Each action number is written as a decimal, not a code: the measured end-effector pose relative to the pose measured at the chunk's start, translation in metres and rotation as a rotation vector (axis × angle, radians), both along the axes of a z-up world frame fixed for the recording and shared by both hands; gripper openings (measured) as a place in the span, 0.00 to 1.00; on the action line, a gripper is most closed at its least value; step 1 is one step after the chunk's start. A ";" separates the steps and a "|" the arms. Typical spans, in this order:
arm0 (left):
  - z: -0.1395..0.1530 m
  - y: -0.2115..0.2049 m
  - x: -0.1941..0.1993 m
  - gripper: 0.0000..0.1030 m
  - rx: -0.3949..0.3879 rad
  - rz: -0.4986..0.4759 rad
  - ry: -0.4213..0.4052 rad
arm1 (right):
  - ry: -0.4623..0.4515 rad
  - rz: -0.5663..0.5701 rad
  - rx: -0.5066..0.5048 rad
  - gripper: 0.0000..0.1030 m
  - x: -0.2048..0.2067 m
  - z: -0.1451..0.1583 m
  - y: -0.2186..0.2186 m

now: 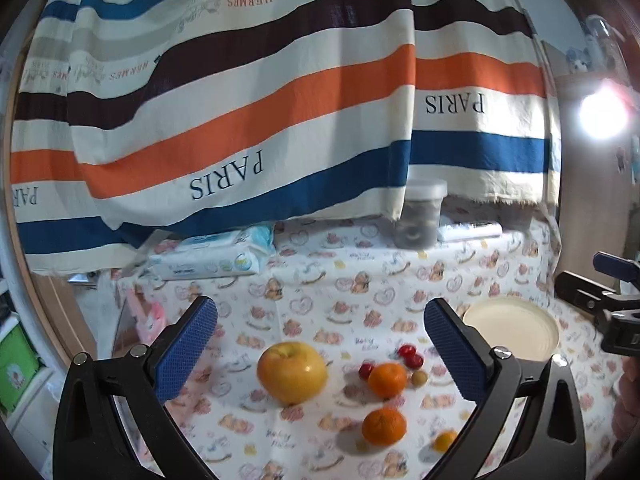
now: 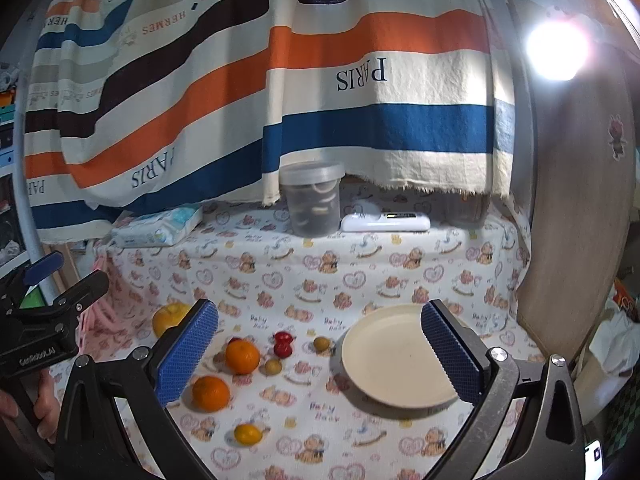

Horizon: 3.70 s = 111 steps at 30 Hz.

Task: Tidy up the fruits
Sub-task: 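Move the left tool to the large yellow apple and grasp it, then lift the apple with the left tool while the right tool grasps a small tan fruit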

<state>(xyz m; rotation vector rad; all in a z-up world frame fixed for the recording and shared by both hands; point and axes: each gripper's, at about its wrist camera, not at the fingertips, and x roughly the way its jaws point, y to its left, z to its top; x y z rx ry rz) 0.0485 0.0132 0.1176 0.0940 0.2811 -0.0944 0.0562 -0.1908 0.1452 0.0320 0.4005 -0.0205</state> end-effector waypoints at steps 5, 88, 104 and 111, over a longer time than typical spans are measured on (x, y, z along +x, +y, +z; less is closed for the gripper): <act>-0.004 0.003 0.045 1.00 -0.001 0.045 0.074 | 0.012 -0.006 0.001 0.99 0.042 0.009 0.007; -0.103 0.033 0.151 0.88 -0.046 0.090 0.520 | 0.674 0.227 0.061 0.35 0.170 -0.176 0.049; -0.109 0.031 0.154 0.88 -0.039 0.091 0.540 | 0.719 0.288 0.064 0.23 0.173 -0.182 0.056; -0.111 0.034 0.156 0.88 -0.039 0.090 0.547 | 0.679 0.220 0.028 0.23 0.173 -0.178 0.053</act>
